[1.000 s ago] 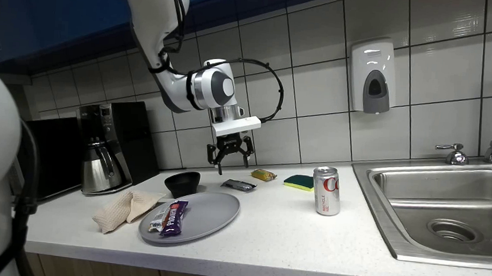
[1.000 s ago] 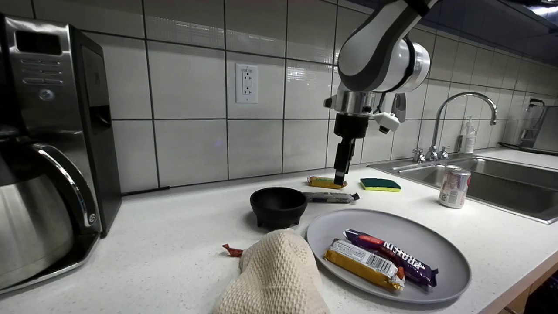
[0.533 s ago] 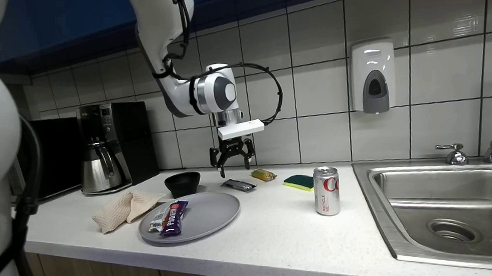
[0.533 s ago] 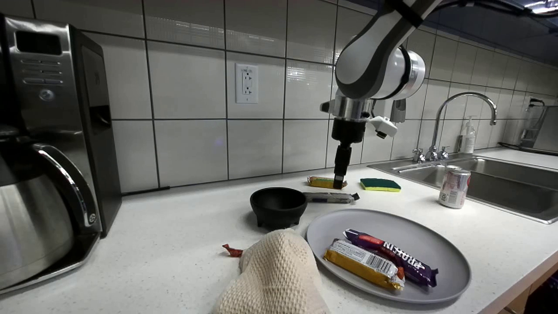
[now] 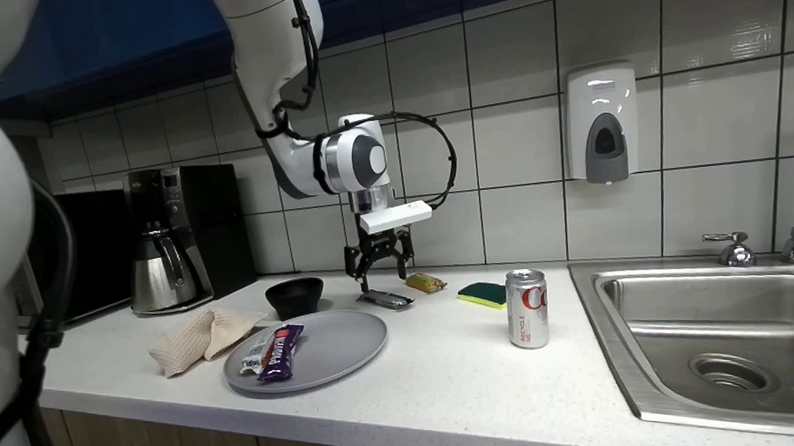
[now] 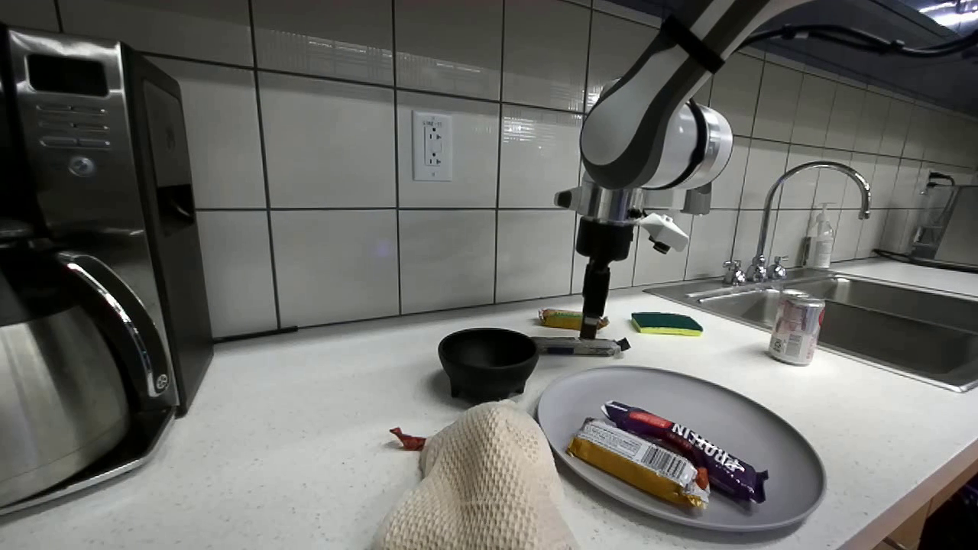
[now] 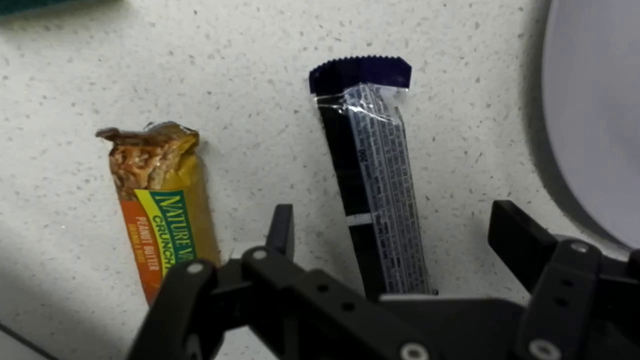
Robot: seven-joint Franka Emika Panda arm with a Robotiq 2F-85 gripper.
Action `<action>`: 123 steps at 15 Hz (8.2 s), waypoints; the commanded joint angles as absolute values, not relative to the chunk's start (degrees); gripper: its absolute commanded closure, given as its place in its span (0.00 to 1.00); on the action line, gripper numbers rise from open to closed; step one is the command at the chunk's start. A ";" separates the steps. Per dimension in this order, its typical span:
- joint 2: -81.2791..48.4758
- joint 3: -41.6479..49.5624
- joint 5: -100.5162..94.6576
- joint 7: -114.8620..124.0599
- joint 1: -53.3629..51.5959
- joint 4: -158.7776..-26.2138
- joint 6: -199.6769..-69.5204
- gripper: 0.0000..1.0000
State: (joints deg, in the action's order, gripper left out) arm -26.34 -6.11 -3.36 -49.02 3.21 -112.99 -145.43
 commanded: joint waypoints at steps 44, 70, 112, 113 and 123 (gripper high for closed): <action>-18.94 -6.41 -6.56 -48.21 3.18 -119.78 -144.47 0.92; -0.88 -6.48 -8.78 -4.48 -7.45 -143.70 -145.26 0.92; -13.67 -0.88 -8.87 -30.94 2.22 -124.90 -147.94 0.00; -14.71 -1.12 -7.90 -32.10 2.82 -123.73 -148.07 0.00; -24.62 -3.63 -2.88 -42.19 7.66 -111.61 -146.59 0.00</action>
